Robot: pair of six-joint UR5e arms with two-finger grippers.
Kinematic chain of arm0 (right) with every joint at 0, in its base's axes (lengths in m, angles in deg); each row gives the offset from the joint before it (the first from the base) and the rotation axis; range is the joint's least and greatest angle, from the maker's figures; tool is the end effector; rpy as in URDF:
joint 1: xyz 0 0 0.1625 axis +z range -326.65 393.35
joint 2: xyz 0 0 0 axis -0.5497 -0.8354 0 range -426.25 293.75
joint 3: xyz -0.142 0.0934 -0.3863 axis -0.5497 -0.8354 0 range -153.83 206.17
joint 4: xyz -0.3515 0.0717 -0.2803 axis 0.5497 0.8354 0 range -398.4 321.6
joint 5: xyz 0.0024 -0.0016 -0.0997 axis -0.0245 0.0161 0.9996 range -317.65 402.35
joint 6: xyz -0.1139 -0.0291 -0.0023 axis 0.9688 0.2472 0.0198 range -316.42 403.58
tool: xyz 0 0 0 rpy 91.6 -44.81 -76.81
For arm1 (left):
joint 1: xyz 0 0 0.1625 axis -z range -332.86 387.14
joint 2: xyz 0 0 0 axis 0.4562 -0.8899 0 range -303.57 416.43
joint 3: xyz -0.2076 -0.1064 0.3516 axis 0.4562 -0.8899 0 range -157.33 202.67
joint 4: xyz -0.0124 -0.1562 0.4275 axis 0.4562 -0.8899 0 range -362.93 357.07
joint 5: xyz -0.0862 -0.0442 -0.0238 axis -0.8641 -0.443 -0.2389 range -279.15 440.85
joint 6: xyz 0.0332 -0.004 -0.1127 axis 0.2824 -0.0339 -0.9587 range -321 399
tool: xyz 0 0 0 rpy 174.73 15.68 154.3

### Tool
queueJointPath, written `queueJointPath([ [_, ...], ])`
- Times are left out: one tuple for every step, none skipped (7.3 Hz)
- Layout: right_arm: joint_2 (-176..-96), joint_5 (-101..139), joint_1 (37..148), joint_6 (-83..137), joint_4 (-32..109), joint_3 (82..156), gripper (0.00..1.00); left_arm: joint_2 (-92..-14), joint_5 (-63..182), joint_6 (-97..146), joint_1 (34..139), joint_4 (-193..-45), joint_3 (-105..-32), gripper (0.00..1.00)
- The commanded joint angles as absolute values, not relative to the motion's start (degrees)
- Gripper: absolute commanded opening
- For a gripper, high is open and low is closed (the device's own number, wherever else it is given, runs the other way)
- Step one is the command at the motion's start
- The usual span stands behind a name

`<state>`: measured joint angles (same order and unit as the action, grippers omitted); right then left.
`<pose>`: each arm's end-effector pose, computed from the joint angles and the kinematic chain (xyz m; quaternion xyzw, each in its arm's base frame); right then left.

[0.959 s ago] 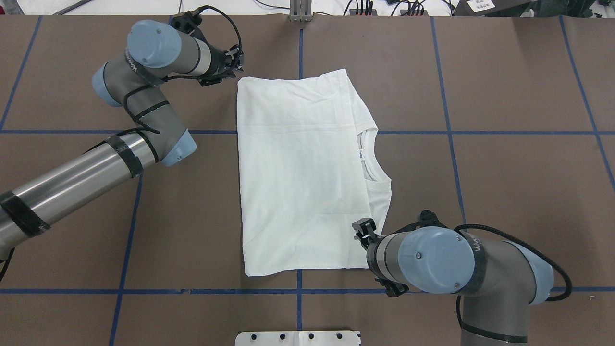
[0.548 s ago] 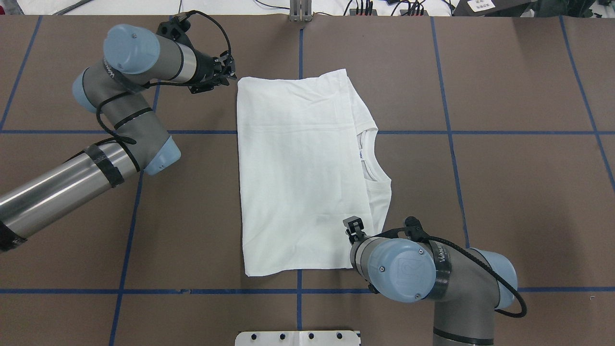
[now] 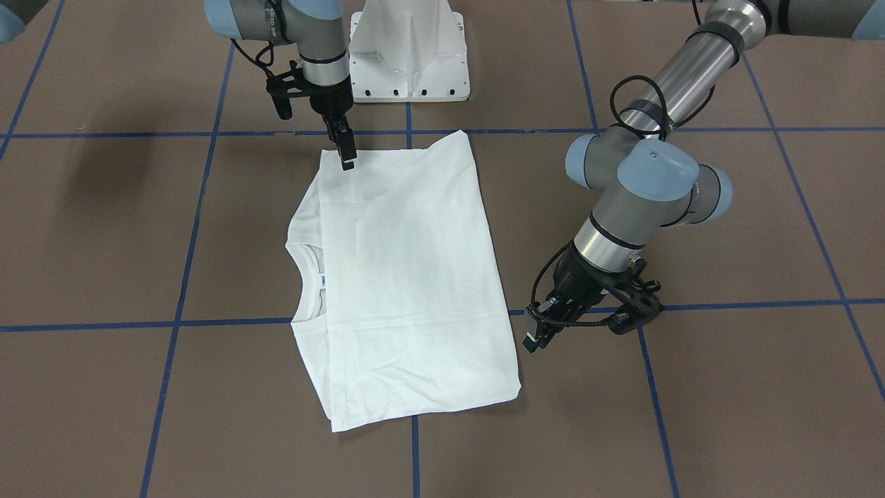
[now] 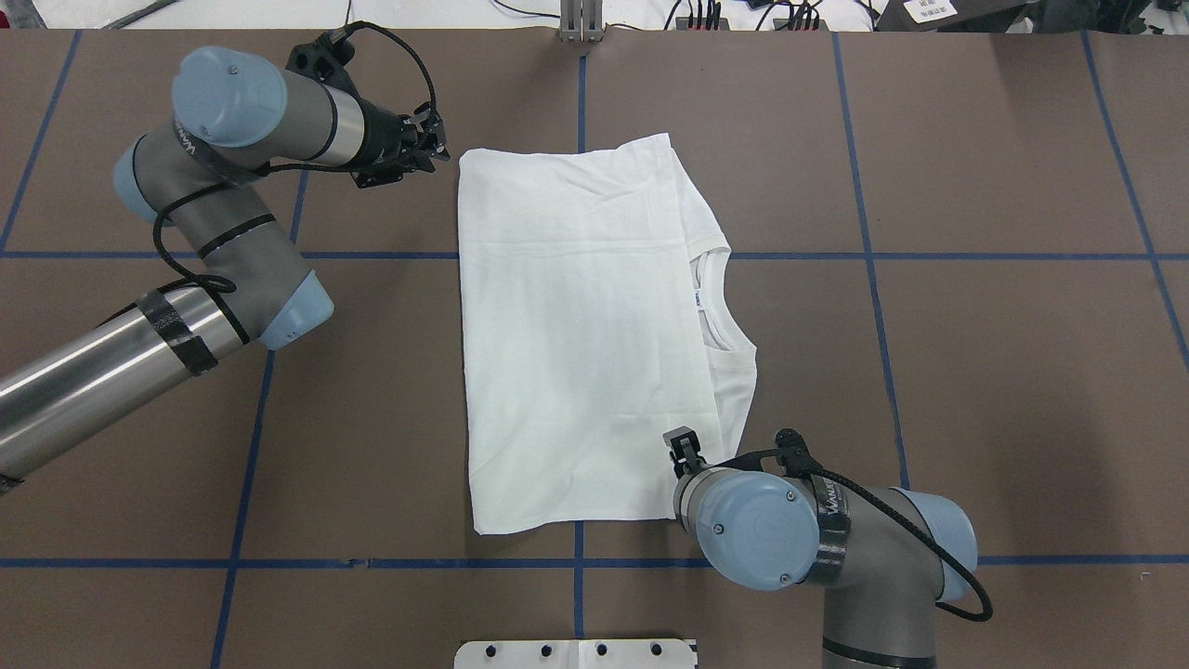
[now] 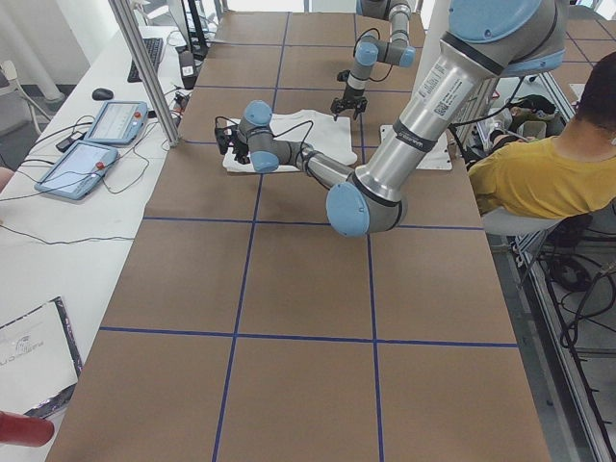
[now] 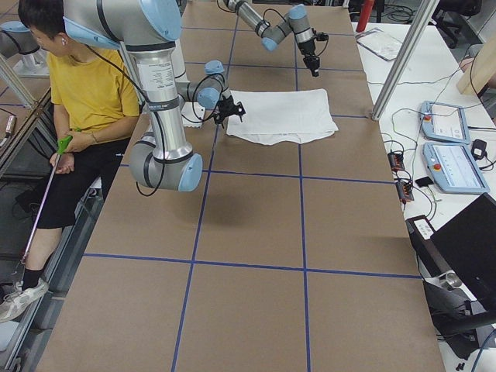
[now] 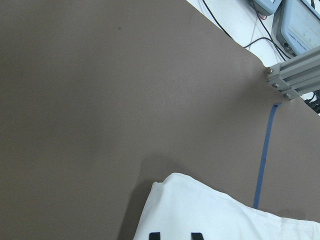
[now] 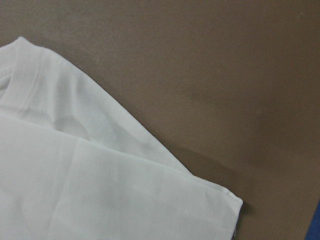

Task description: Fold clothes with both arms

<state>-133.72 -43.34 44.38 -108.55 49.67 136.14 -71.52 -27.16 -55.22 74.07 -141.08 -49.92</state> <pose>-0.5970 -0.2613 0.2722 -0.1315 -0.3559 0.5628 0.7344 0.4806 -0.6562 0.2901 0.0826 0.5661 -0.2723 0.7737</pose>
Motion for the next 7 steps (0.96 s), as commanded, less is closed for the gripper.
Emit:
queueJointPath([
  [-133.75, -43.34, 44.51, -108.56, 49.67, 135.51, 0.98, -71.36, -27.17, -55.22, 74.07, -140.57, -50.54, 0.33],
  [-134.02, -43.34, 44.51, -108.56, 49.67, 135.42, 0.95, -71.36, -27.17, -55.22, 74.07, -140.65, -50.54, 0.33],
  [-134.11, -43.43, 44.51, -108.56, 49.67, 135.42, 0.92, -71.27, -27.08, -55.22, 74.07, -140.56, -50.54, 0.33],
  [-134.11, -43.43, 44.42, -108.56, 49.67, 135.16, 0.89, -71.27, -27.08, -55.22, 74.07, -140.56, -50.54, 0.33],
  [-134.02, -43.43, 44.42, -108.56, 49.67, 134.9, 0.89, -71.27, -27.08, -55.22, 74.07, -140.56, -50.54, 0.33],
  [-133.84, -43.43, 44.42, -108.56, 49.67, 134.89, 0.8, -71.27, -27.08, -55.22, 74.07, -140.56, -50.54, 0.33],
  [-133.84, -43.43, 44.42, -108.56, 49.67, 134.81, 0.5, -71.27, -27.08, -55.22, 74.07, -140.56, -50.54, 0.33],
])
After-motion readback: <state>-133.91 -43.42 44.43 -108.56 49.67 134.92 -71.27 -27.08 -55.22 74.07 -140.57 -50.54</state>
